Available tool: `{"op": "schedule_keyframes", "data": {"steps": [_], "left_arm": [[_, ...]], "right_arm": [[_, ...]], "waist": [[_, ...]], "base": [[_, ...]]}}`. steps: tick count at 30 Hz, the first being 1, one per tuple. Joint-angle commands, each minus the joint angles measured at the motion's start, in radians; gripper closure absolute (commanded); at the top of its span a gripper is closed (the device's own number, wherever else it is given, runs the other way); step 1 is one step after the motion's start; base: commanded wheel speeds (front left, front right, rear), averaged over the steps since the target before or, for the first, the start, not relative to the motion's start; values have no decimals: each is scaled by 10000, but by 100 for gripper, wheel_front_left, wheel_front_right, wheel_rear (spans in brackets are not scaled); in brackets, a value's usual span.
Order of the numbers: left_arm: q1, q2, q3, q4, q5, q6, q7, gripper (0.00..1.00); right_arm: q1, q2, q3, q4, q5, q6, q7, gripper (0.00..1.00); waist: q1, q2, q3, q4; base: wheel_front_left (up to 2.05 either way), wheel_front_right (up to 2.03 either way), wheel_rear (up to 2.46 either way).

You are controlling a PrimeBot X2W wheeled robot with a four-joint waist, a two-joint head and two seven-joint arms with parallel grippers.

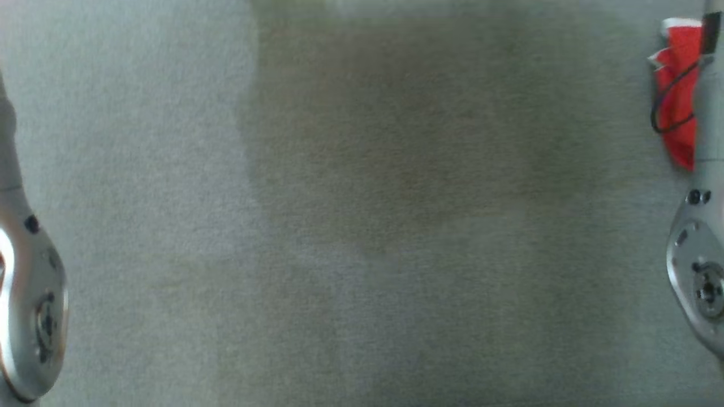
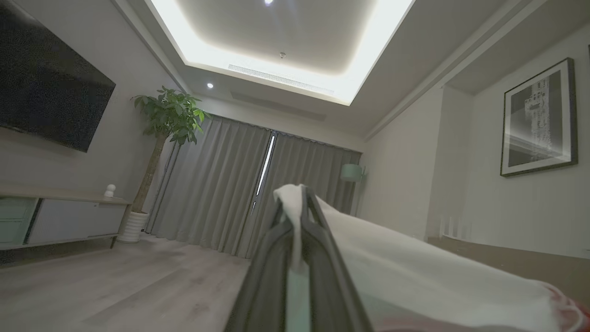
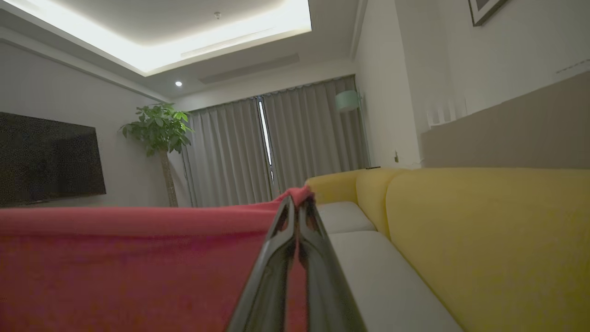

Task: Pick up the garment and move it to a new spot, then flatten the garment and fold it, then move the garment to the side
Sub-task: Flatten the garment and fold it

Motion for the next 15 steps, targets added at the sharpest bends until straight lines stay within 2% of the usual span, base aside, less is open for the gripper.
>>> {"op": "schedule_keyframes", "data": {"steps": [1, 9, 15], "left_arm": [[-239, 535, 154, -11, 58, -94, -114, 100], [932, 77, -447, 2007, 97, -854, -695, 100], [2776, -170, -997, 2751, 131, -1245, -903, 100]], "right_arm": [[-248, -29, 18, 56, -110, 65, -215, 100], [323, -658, 79, 2917, -243, 65, -970, 100], [1486, -1167, 749, 4331, 146, 65, -656, 100]], "waist": [[-6, 0, 282, 289], [-6, 0, 280, 752], [-6, 0, -95, 953]], "base": [[0, 0, 0], [0, 0, 0], [0, 0, 0]]}}
